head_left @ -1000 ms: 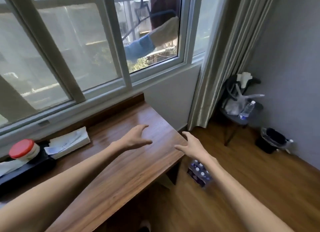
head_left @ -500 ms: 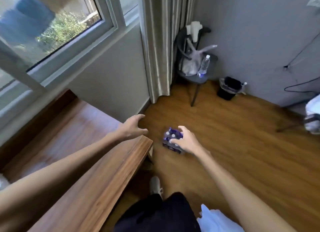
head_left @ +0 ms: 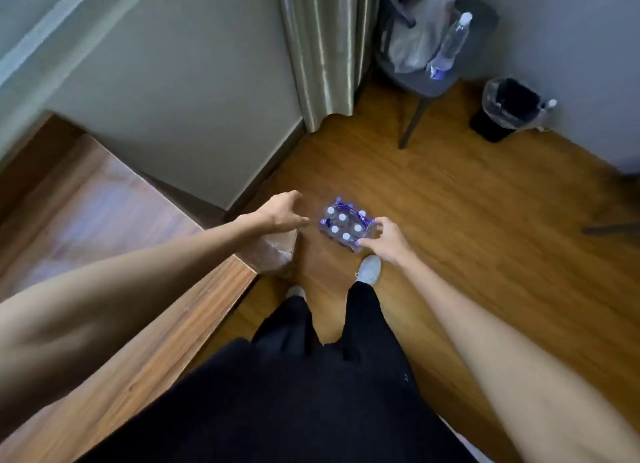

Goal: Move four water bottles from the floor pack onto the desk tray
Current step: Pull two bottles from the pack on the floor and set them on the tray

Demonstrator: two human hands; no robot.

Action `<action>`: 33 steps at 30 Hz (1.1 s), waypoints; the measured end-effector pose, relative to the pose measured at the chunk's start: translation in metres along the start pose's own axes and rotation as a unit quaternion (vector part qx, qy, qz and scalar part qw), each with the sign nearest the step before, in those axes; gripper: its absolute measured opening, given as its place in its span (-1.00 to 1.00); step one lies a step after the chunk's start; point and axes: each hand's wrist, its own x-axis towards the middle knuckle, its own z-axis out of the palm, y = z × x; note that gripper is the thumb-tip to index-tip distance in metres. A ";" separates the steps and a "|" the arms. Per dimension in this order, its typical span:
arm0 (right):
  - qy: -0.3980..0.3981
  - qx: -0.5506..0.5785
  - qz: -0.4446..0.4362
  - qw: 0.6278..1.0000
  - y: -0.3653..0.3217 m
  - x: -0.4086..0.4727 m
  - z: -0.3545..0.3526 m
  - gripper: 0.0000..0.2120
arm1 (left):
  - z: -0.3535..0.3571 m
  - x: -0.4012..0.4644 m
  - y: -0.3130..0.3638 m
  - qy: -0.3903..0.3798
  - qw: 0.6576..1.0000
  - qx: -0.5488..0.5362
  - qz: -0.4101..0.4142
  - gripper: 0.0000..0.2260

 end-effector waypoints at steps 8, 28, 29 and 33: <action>-0.016 -0.002 0.044 0.999 0.032 0.116 0.005 -0.36 | 0.045 0.095 -0.002 -0.036 0.991 -0.070 -0.105 -0.36; -0.018 -0.077 0.096 0.992 0.183 0.424 0.164 -0.47 | 0.266 0.435 -0.076 -0.110 0.992 0.003 -0.064 -0.60; -0.019 -0.088 0.096 0.991 0.193 0.433 0.171 -0.47 | 0.277 0.447 -0.078 -0.110 0.992 0.006 -0.056 -0.59; -0.018 -0.143 0.087 0.986 0.222 0.464 0.191 -0.55 | 0.316 0.492 -0.091 -0.093 0.994 0.034 -0.048 -0.56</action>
